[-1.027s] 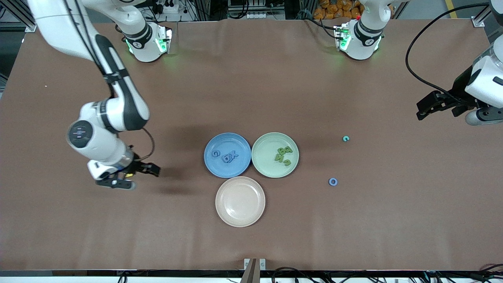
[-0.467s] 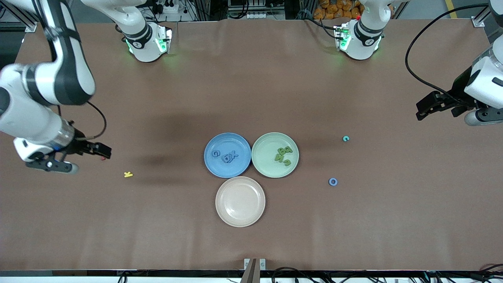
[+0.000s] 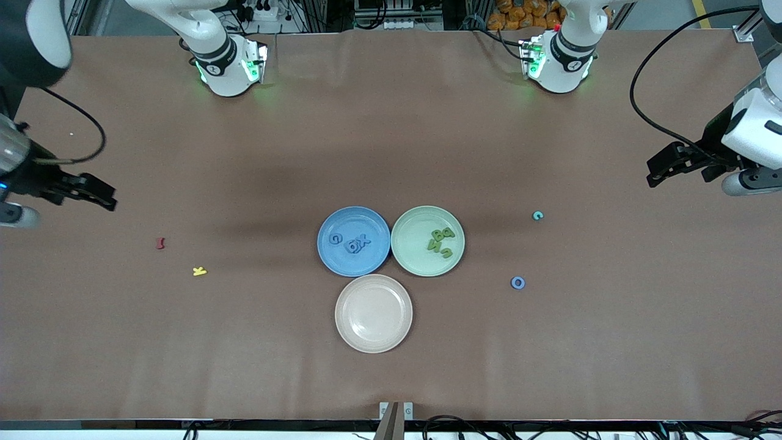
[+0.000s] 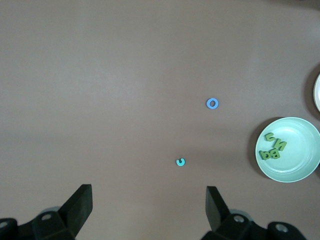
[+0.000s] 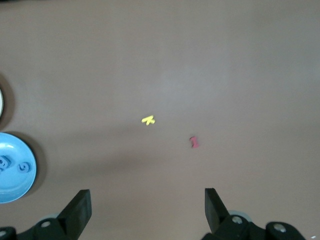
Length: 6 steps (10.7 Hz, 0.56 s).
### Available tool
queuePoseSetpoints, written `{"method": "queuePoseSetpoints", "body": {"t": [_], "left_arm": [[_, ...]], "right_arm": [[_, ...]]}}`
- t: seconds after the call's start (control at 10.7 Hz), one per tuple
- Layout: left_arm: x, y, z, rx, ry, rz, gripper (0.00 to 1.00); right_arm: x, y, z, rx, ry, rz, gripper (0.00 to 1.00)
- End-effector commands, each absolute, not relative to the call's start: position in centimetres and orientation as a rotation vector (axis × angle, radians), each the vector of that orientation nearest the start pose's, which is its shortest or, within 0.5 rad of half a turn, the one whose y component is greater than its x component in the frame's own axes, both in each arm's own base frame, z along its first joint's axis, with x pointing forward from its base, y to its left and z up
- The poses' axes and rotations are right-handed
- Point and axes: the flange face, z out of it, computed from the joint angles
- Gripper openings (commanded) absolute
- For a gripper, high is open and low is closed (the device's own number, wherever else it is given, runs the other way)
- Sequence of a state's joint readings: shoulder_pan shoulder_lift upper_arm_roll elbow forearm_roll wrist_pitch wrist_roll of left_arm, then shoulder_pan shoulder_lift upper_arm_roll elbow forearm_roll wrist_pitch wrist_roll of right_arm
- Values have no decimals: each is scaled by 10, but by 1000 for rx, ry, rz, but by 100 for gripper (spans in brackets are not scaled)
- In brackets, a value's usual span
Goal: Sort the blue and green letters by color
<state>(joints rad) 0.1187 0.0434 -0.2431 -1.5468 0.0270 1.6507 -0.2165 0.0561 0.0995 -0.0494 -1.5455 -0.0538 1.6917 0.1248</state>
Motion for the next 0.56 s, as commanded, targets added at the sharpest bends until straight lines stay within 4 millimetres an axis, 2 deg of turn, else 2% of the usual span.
{"method": "queuePoseSetpoints", "body": {"t": [0.0, 0.37, 0.47], "left_arm": [[570, -65, 622, -3134, -139, -100, 100], [569, -68, 622, -3134, -131, -100, 100], [569, -68, 622, -3134, -131, -100, 100]], "right_arm": [[574, -24, 628, -3225, 179, -99, 100], [549, -32, 662, -3211, 178, -28, 100], [547, -36, 658, -3211, 138, -14, 100]]}}
